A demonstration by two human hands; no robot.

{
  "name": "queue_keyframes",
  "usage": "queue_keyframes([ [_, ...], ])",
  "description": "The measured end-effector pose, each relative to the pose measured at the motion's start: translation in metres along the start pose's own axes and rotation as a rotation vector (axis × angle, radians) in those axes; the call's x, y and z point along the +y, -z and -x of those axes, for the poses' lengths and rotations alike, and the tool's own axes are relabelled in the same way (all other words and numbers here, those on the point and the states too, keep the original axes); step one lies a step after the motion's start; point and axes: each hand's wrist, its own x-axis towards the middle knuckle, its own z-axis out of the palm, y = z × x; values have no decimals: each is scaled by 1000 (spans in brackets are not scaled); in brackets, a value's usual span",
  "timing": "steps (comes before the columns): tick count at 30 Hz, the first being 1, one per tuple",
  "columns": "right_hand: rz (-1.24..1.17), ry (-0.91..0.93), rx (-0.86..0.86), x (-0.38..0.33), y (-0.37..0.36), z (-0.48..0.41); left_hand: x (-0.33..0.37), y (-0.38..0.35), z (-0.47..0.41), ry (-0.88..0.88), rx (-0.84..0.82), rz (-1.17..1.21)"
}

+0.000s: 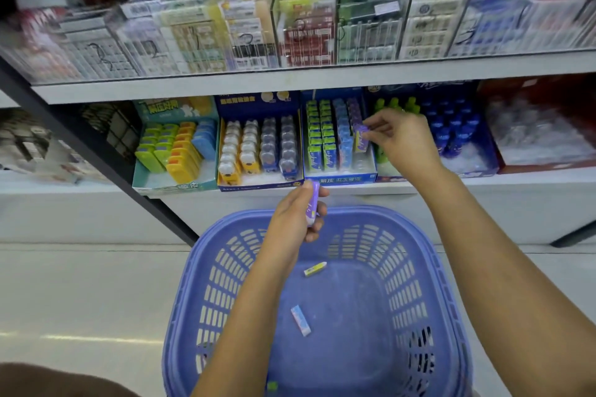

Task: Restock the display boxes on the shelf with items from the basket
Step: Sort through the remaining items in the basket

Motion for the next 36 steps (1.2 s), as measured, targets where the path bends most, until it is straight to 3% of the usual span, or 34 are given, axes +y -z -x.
queue_keyframes([
  [4,67,34,-51,2,-1,-1,0,-3,-8,106,3,118],
  [8,197,66,-48,0,-7,4,-1,-2,-10,27,-74,140],
  [11,194,5,-35,-11,-7,8,-2,-1,-7,-42,-105,31],
  [14,-65,-139,-44,-26,6,21,-1,-1,-7,-114,-103,-118],
  [17,-490,-246,-315,-44,16,36,3,-8,-12,-189,-123,-190],
  [19,-578,-223,-398,-49,18,41,6,-15,-15,-219,-161,-238],
  [23,-622,-184,-259,-48,24,39,11,-25,-21,-290,-116,-376],
  [27,-408,-180,68,-28,32,26,18,-21,-39,-510,-5,-786],
  [32,-107,-111,20,-15,21,17,26,-23,-66,-656,-112,-1288],
  [36,-9,-63,-64,-12,11,19,20,-16,-74,-721,-112,-1400],
])
